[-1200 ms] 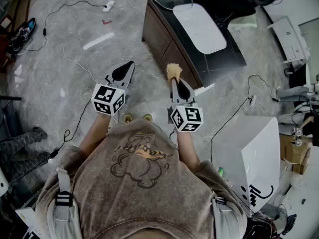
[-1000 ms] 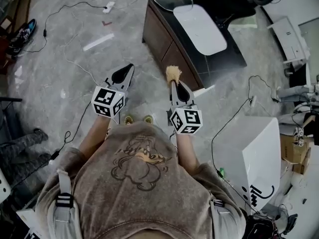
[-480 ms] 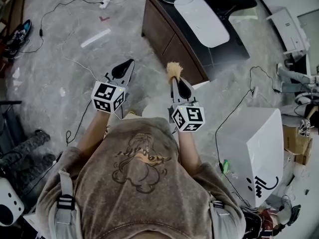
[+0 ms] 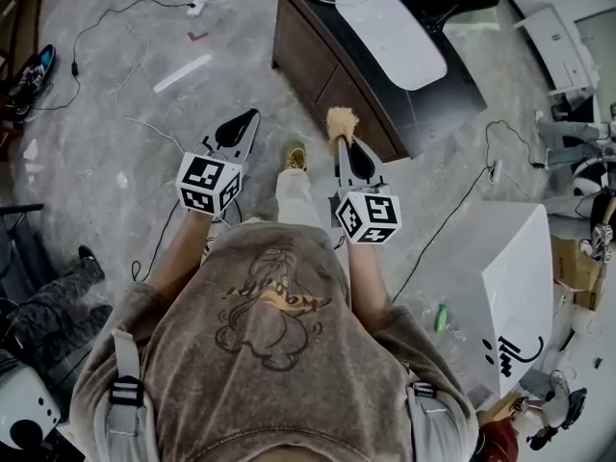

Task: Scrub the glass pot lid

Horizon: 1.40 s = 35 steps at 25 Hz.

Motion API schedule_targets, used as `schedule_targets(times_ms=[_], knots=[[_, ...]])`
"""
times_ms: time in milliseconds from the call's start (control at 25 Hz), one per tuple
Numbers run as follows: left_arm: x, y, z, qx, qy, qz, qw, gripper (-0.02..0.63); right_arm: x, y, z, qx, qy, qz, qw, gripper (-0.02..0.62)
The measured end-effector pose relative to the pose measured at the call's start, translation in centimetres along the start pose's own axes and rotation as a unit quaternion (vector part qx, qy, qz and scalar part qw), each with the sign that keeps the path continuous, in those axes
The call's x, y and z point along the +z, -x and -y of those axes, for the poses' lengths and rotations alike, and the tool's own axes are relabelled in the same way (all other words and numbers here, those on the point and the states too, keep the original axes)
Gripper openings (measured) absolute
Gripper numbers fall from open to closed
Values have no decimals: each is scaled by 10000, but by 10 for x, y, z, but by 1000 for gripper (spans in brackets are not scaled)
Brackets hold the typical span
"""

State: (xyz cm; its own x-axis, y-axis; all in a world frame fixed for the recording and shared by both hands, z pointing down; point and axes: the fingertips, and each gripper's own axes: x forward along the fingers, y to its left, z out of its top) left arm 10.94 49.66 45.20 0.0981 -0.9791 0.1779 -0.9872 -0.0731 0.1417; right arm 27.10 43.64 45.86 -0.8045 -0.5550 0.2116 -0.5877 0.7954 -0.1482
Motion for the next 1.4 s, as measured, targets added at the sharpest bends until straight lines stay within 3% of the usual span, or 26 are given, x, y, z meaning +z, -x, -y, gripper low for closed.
schedule_targets(times_ms=[480, 1040, 1400], knots=[[20, -71, -48, 7, 13, 41, 10000, 18, 22, -86, 31, 166, 23, 28, 9999, 46], [68, -189, -98, -20, 44, -24, 10000, 18, 77, -188, 105, 225, -28, -21, 9997, 46], [92, -263, -123, 149, 82, 62, 9998, 18, 105, -251, 155, 498, -30, -57, 9987, 46]])
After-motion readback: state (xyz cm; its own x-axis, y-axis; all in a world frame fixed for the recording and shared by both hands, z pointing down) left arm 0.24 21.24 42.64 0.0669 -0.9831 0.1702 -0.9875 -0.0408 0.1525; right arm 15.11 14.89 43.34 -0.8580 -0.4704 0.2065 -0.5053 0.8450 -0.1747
